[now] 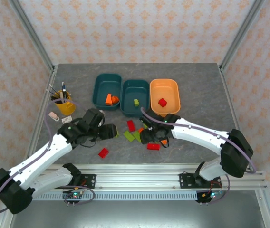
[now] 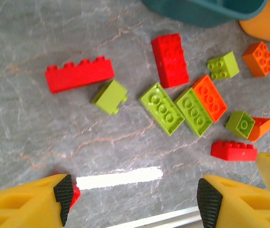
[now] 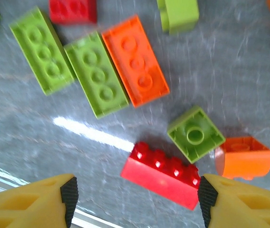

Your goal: Sort the legos into containers by color

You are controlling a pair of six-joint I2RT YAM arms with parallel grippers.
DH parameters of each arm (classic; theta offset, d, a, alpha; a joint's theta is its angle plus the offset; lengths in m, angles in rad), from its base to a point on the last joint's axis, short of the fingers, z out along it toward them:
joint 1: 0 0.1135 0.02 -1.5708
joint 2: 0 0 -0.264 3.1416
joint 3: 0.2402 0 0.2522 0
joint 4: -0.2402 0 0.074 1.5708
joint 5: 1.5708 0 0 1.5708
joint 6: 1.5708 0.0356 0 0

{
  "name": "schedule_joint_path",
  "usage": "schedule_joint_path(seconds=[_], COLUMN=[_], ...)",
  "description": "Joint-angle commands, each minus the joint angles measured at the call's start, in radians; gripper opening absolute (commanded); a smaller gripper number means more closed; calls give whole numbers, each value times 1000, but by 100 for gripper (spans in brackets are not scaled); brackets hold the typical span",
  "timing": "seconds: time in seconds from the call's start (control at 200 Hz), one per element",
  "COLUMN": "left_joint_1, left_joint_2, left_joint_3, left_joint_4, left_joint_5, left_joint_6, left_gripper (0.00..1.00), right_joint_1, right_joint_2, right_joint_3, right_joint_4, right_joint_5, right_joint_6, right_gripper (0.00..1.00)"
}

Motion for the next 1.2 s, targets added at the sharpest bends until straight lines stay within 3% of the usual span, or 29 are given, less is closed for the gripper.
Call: schedule_joint_path(seconds=[0.0, 0.245, 0.53, 1.196], left_joint_1=[-11, -10, -10, -10], left_joint_2=[-55, -75, -97, -85], left_joint_3=[-26, -6, -10, -7], left_joint_4=[23, -13, -14, -2], left_joint_5=[-58, -74, -84, -85], left_joint_6=[-50, -17, -40, -44], left_gripper=[72, 73, 73, 73], right_joint_1=[18, 28, 47, 69], right_joint_2=[-5, 120, 171, 238], right_joint_3=[-12, 45, 53, 21], right_joint_4=[-35, -93, -70, -75], right_joint_5=[24, 23, 22, 58], right_joint_6=[-101, -240, -228, -203], right_gripper=[74, 74, 63, 58])
